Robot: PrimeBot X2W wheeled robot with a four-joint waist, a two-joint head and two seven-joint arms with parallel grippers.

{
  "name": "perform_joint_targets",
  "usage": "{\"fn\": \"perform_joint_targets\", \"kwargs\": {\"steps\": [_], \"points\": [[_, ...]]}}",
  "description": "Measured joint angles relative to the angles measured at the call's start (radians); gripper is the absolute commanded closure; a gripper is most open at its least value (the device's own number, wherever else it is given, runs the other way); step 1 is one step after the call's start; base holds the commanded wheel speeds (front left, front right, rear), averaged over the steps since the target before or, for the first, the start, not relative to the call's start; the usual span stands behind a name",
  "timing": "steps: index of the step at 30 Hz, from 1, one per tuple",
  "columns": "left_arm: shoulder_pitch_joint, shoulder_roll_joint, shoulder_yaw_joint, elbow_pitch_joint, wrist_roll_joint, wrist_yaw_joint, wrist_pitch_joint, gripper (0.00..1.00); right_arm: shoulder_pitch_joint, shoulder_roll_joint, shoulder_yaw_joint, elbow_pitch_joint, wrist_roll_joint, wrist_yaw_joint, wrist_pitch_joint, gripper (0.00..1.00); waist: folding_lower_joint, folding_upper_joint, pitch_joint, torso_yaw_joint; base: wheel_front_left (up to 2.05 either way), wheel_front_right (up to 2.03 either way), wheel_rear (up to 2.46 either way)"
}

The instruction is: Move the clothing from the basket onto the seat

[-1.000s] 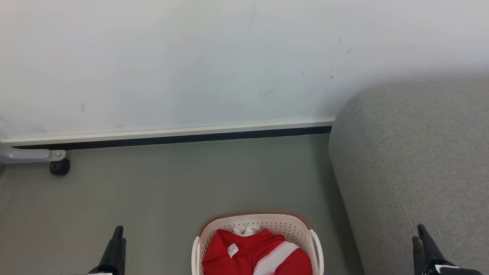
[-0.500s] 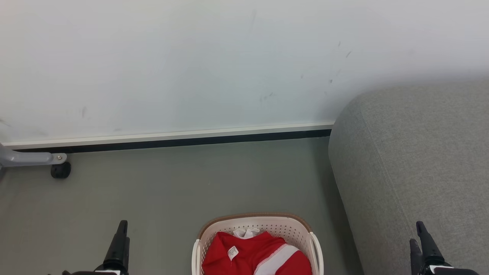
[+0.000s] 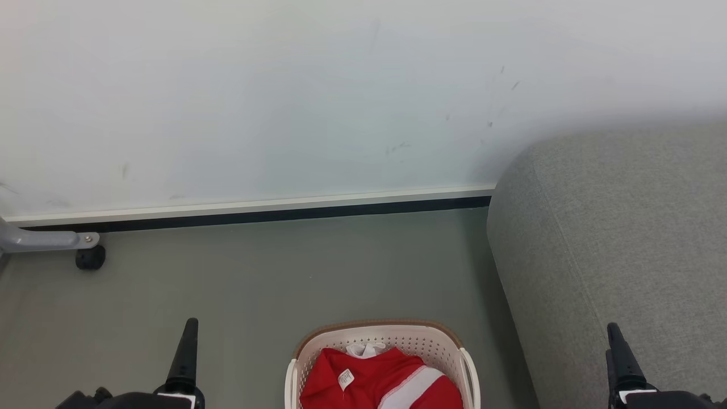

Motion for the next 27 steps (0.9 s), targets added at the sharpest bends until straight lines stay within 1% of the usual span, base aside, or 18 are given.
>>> {"fn": "perform_joint_targets", "kwargs": {"steps": [14,18,19,27], "points": [[0.003,0.002,-0.056,-0.036,0.242,0.033,-0.044,0.00,0.011,-0.012,0.064,-0.044,-0.219,-0.032,-0.044,0.00,0.0000,0.0000,-0.009,-0.003,0.00,0.00,0.00],[0.007,0.011,-0.071,-0.047,0.313,0.038,-0.054,0.00,0.011,-0.022,0.086,-0.052,-0.278,-0.038,-0.055,0.00,0.0000,0.0000,-0.013,-0.003,0.00,0.00,0.00],[0.008,0.013,-0.075,-0.048,0.330,0.044,-0.060,0.00,0.011,-0.023,0.091,-0.053,-0.291,-0.044,-0.062,0.00,0.0000,0.0000,-0.014,-0.004,0.00,0.00,0.00],[0.024,0.033,-0.102,-0.059,0.484,0.062,-0.085,0.00,0.016,-0.039,0.133,-0.061,-0.403,-0.054,-0.086,0.00,0.0000,0.0000,-0.021,-0.007,0.00,0.00,0.00]]}}
